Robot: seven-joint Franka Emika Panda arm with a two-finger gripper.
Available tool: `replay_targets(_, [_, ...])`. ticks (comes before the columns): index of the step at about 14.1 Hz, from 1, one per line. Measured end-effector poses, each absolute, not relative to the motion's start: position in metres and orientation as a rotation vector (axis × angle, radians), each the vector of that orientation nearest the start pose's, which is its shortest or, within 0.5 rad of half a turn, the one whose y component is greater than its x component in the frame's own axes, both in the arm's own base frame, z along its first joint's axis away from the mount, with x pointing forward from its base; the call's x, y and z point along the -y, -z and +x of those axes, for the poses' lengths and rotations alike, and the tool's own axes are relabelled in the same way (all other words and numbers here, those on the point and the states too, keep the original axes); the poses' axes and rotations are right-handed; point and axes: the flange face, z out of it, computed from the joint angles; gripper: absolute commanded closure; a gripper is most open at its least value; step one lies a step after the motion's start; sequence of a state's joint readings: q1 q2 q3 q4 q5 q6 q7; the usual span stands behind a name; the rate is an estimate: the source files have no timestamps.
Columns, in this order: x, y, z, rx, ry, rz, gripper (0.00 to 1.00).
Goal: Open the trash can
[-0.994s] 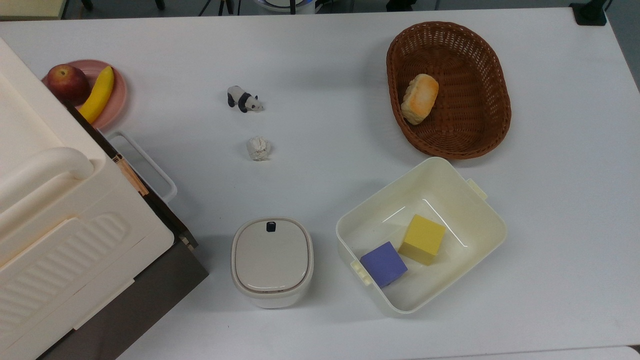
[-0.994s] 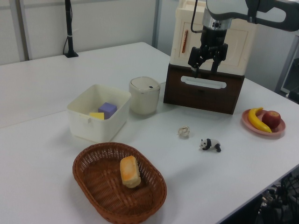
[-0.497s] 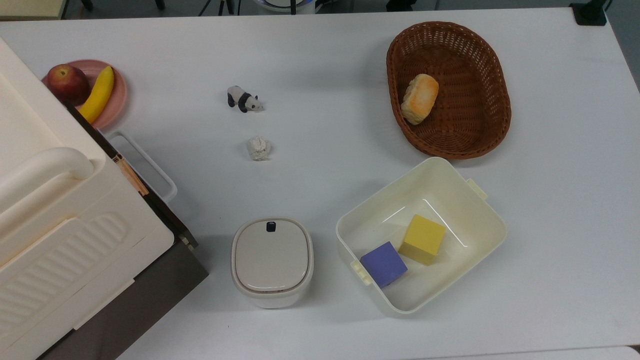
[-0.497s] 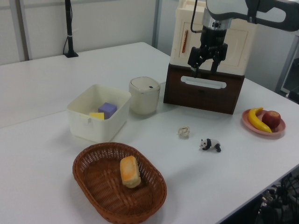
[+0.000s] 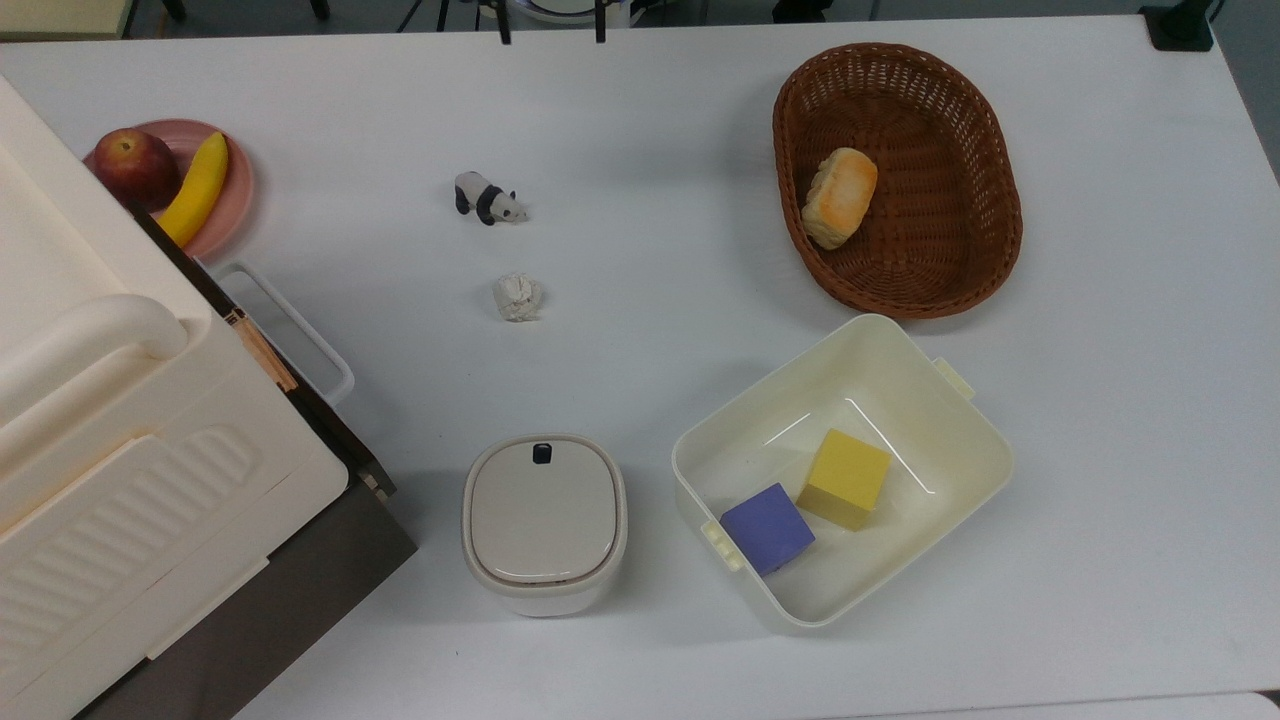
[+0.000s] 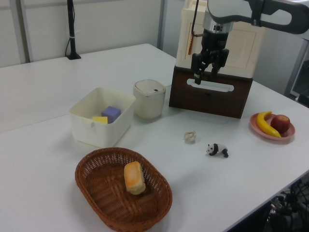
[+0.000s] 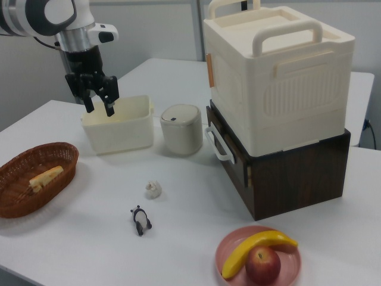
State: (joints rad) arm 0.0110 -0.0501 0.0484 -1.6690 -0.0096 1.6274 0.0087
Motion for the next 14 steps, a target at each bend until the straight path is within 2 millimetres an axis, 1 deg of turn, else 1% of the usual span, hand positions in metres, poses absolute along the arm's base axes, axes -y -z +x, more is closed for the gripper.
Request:
replay_targets(2, [-0.03,-0.611,0.543,0.073,0.029,-3.152,1.0])
replay_targets(5, [-0.029,-0.616,0.555,0.055,0.176,-3.128,1.0])
replay_targets(11, [-0.032,-0.613,0.567,0.008,0.276,-3.077,1.0])
replay_targets(14, [-0.033,-0.607,0.589,-0.102,0.425,-3.035,1.0])
